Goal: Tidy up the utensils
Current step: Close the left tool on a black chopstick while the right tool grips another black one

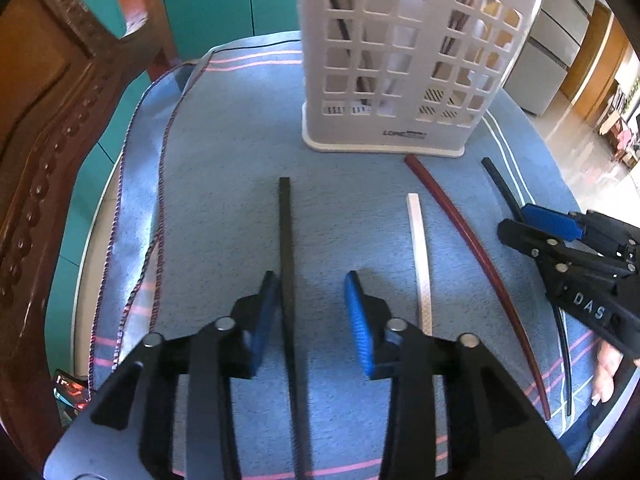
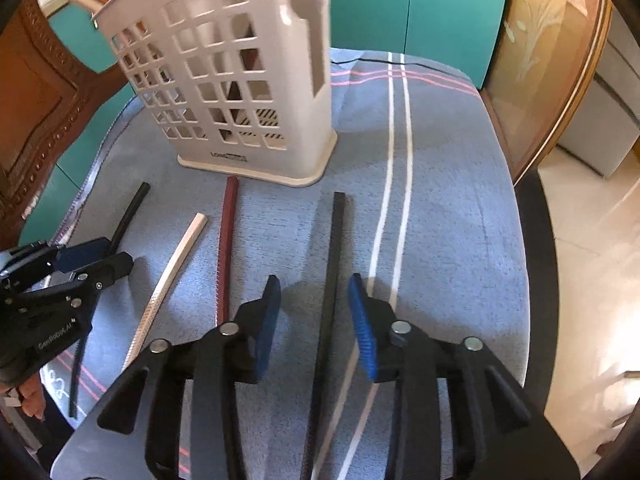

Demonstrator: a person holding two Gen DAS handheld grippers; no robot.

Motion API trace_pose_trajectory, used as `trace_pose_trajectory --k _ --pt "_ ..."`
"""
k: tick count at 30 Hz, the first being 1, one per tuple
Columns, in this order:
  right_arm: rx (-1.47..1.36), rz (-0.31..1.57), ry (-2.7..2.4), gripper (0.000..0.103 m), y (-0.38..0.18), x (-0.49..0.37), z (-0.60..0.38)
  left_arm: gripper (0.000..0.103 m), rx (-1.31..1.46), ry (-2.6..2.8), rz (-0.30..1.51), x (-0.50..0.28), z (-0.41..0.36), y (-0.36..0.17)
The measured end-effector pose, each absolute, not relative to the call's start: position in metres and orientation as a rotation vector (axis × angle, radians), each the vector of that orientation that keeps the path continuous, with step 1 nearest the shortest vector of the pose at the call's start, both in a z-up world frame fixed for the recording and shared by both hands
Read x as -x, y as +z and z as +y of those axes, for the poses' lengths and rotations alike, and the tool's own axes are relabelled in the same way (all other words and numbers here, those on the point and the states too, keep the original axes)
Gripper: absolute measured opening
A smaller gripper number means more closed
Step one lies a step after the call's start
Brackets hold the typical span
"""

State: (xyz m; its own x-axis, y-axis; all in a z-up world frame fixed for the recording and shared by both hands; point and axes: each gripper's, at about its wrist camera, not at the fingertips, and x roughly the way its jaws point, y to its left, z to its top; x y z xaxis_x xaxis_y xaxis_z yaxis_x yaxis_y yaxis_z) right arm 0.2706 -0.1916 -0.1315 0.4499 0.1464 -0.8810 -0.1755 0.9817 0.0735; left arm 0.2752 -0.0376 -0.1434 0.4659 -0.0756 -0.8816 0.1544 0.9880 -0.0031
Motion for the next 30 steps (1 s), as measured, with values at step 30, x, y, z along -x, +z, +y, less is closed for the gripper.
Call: trace_pose_trajectory --k 30 --pt "0.060 1.069 0.175 0.039 -0.134 -0.268 -0.182 0.055 -0.068 -0.113 1.073 -0.290 -0.026 -0.146"
